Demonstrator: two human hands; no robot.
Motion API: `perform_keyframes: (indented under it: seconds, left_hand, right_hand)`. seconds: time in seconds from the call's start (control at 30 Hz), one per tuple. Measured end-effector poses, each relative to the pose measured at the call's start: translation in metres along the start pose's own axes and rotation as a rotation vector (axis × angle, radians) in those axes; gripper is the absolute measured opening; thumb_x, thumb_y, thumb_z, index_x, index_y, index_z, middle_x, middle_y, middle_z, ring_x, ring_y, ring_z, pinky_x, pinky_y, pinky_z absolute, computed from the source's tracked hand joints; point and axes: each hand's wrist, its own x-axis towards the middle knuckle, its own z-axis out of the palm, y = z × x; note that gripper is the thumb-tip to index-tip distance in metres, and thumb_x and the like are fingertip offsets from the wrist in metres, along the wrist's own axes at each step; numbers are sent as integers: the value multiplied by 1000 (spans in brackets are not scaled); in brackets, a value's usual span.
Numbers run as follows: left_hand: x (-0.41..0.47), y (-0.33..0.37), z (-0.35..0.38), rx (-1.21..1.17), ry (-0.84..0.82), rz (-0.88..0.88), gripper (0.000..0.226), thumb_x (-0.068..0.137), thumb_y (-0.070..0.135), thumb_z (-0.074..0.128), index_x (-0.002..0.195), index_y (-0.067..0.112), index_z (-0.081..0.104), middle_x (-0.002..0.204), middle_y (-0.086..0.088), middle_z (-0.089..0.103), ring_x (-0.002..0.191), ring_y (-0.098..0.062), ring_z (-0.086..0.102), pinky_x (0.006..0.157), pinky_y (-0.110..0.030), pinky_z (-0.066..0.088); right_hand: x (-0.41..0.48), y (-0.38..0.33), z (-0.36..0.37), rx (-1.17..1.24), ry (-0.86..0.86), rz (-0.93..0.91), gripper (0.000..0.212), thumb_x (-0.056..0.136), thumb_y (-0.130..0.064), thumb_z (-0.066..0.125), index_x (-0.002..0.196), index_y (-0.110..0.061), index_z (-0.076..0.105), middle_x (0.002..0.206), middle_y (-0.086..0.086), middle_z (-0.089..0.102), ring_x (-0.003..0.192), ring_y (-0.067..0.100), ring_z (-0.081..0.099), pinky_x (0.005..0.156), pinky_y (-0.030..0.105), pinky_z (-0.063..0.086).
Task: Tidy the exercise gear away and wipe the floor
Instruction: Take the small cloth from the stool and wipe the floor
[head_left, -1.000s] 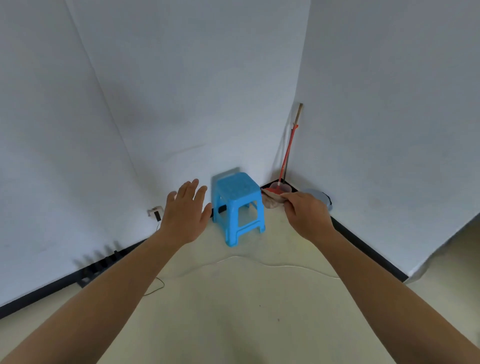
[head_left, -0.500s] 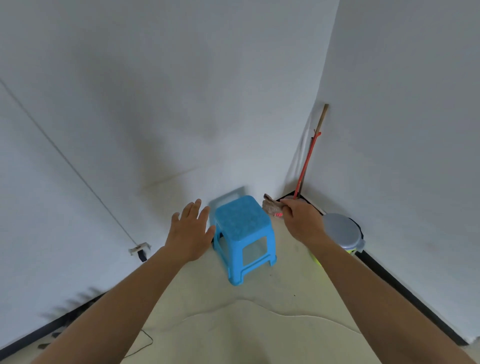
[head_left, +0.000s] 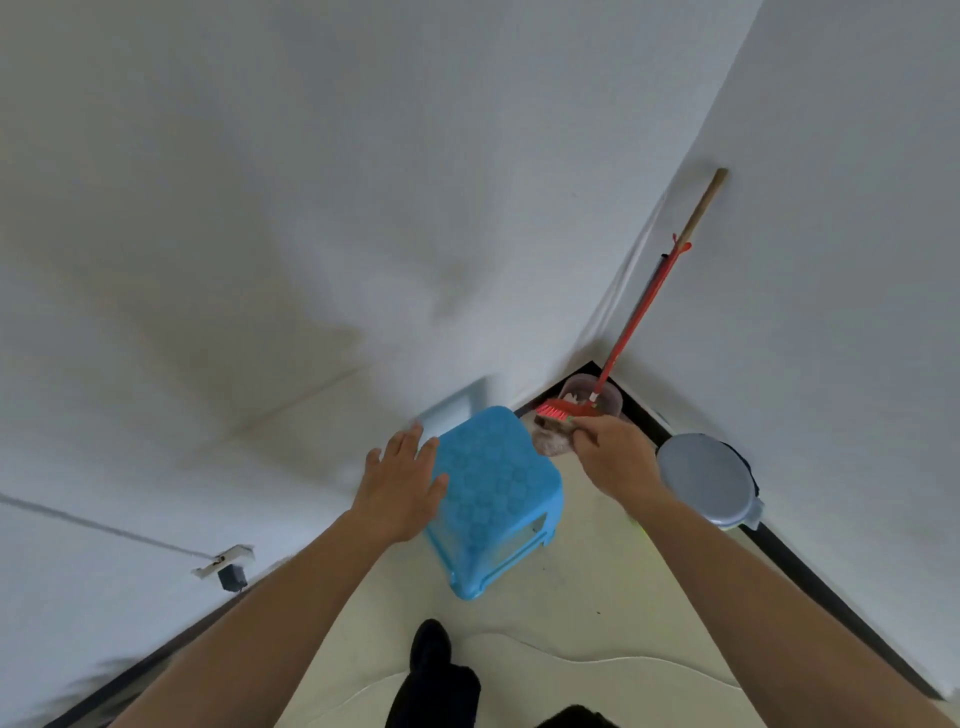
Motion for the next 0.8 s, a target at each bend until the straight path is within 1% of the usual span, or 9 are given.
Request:
perform_keyframes:
  seconds: [0.1, 0.17, 0.23, 0.33, 0.5, 0.6, 0.67, 0.7, 0.8]
  left_hand:
    - [48, -14, 19, -39, -84, -2, 58, 103, 42, 28, 153, 15, 20, 163, -9, 9, 149, -25, 11, 117, -48, 20]
    - [75, -20, 40, -56, -143, -9, 58, 103, 42, 27, 153, 15, 20, 163, -9, 10, 148, -26, 12, 116, -48, 22]
    - [102, -26, 67, -67, -181, -20, 58, 102, 43, 27, 153, 15, 21, 163, -9, 12, 148, -26, 14, 115, -48, 24]
    - [140, -34, 115, -56, -212, -46, 56, 102, 40, 27, 151, 15, 23, 162, -9, 16, 147, -26, 18, 114, -46, 27]
    - [182, -46, 201, -128, -232, -166, 53, 101, 30, 33, 150, 11, 27, 160, -12, 24, 145, -27, 24, 116, -45, 26]
    - [195, -46, 241, -105, -270, -190, 53, 99, 23, 37, 150, 11, 26, 161, -11, 19, 144, -28, 25, 112, -46, 31]
    - [202, -45, 259, -89, -306, -202, 56, 98, 20, 38, 152, 12, 22, 163, -10, 11, 145, -28, 20, 109, -47, 32]
    - [205, -45, 267, -80, -318, -202, 57, 99, 20, 38, 152, 13, 19, 163, -9, 6, 146, -28, 18, 108, -47, 32]
    - [213, -44, 286, -99, -367, -197, 58, 101, 22, 36, 154, 15, 15, 164, -5, -2, 148, -27, 11, 108, -48, 32]
  right_hand:
    - [45, 0, 24, 78, 21, 87, 32, 95, -28, 46, 115, -39, 69, 98, -4, 72, 82, 14, 63, 66, 26, 45]
    - [67, 4, 47, 110, 7, 109, 32, 96, -23, 46, 115, -34, 69, 89, -5, 67, 71, 2, 58, 58, 15, 41]
    - [92, 14, 74, 123, 17, 96, 30, 98, -20, 47, 116, -28, 70, 96, -6, 68, 76, 0, 60, 62, 7, 40]
    - [131, 36, 128, 134, 39, 84, 30, 98, -23, 48, 120, -27, 68, 116, -4, 69, 104, 17, 63, 88, 29, 49]
    - [151, 77, 229, 67, 36, -47, 29, 99, -20, 49, 121, -22, 66, 112, -1, 68, 103, 20, 60, 82, 35, 49]
    - [135, 110, 288, -60, -186, -238, 28, 93, -16, 53, 117, -20, 67, 109, 0, 69, 100, 25, 61, 71, 37, 53]
    - [122, 136, 317, -194, -457, -372, 32, 88, -13, 58, 119, -15, 68, 113, 6, 68, 106, 32, 59, 76, 45, 54]
    - [119, 144, 325, -220, -519, -411, 32, 86, -11, 60, 117, -14, 69, 113, 8, 68, 105, 34, 60, 76, 47, 54]
    - [124, 158, 327, -122, -469, -348, 26, 90, -13, 56, 111, -15, 70, 106, 5, 68, 98, 30, 62, 69, 43, 54]
